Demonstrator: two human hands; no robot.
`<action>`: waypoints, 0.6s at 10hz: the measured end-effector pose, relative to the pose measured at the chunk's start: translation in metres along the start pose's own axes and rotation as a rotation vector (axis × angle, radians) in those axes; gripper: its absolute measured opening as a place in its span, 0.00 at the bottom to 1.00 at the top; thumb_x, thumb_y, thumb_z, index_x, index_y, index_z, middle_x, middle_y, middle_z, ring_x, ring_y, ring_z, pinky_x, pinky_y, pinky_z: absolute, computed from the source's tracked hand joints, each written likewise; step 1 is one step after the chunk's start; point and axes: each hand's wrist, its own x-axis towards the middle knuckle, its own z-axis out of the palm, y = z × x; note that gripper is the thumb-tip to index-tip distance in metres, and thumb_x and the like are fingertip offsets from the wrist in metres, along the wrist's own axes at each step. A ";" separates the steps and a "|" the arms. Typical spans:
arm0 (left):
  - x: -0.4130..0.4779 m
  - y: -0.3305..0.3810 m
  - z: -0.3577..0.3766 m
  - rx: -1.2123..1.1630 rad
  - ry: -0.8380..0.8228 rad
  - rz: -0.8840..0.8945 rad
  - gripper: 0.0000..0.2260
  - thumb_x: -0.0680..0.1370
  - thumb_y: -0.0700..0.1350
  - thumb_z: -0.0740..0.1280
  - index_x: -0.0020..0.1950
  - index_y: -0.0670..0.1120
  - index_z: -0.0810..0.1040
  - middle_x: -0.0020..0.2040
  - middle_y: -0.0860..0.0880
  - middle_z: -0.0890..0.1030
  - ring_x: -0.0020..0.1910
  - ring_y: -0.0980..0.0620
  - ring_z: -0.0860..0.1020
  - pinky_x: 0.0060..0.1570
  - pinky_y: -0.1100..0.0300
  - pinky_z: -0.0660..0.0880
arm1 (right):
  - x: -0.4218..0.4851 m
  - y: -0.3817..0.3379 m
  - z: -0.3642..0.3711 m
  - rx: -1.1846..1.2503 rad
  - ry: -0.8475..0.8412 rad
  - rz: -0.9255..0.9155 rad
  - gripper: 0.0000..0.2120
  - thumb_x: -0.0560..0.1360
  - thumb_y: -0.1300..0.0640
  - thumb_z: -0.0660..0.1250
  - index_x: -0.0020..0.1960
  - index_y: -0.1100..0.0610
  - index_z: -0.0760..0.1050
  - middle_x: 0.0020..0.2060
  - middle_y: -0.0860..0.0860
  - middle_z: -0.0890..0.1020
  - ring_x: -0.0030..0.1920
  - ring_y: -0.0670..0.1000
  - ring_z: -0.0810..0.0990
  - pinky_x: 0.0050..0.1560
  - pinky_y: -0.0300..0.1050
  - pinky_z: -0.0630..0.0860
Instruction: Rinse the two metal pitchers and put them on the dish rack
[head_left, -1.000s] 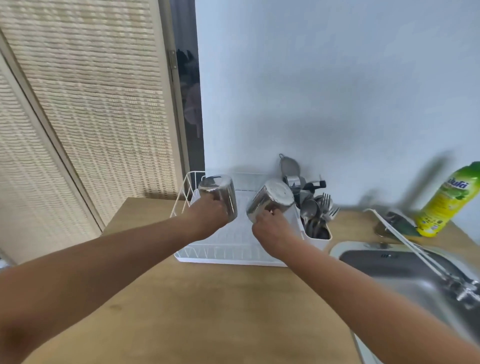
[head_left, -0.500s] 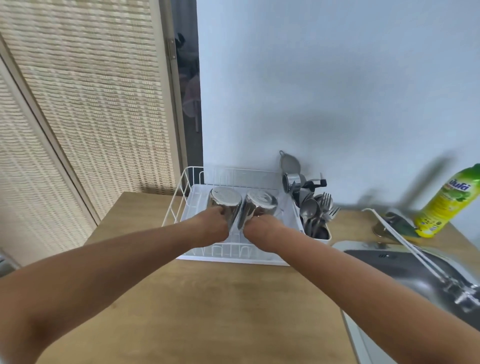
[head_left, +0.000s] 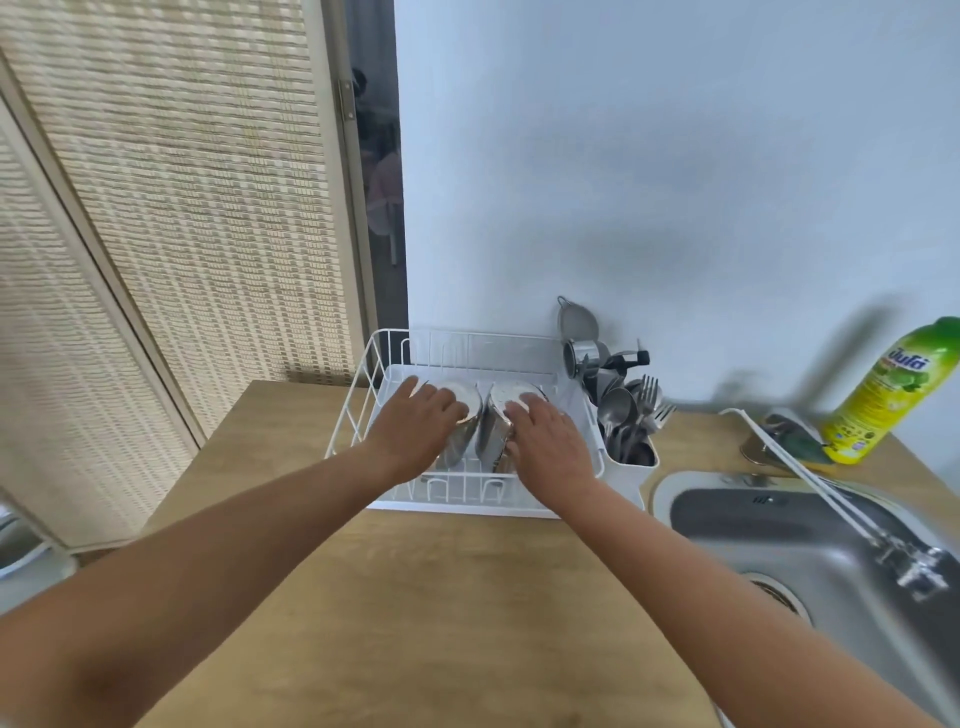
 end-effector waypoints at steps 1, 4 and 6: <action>-0.002 0.004 0.001 -0.051 -0.008 -0.083 0.15 0.76 0.44 0.69 0.63 0.51 0.78 0.59 0.49 0.82 0.59 0.45 0.79 0.72 0.43 0.60 | -0.002 -0.004 -0.001 -0.023 -0.080 0.040 0.24 0.81 0.55 0.58 0.76 0.56 0.60 0.74 0.53 0.65 0.74 0.55 0.63 0.69 0.52 0.64; -0.023 0.022 -0.018 -0.362 -0.020 -0.244 0.22 0.80 0.49 0.64 0.74 0.51 0.67 0.74 0.49 0.69 0.75 0.49 0.65 0.76 0.44 0.52 | -0.027 -0.019 -0.016 0.168 -0.022 0.170 0.23 0.82 0.53 0.57 0.77 0.55 0.61 0.78 0.51 0.60 0.78 0.52 0.56 0.71 0.56 0.60; -0.093 0.054 -0.015 -0.662 0.218 -0.393 0.17 0.77 0.48 0.69 0.66 0.51 0.78 0.67 0.50 0.77 0.68 0.49 0.74 0.73 0.46 0.62 | -0.104 -0.045 -0.003 0.330 0.254 0.247 0.16 0.77 0.57 0.66 0.65 0.53 0.76 0.68 0.53 0.75 0.69 0.54 0.73 0.61 0.56 0.68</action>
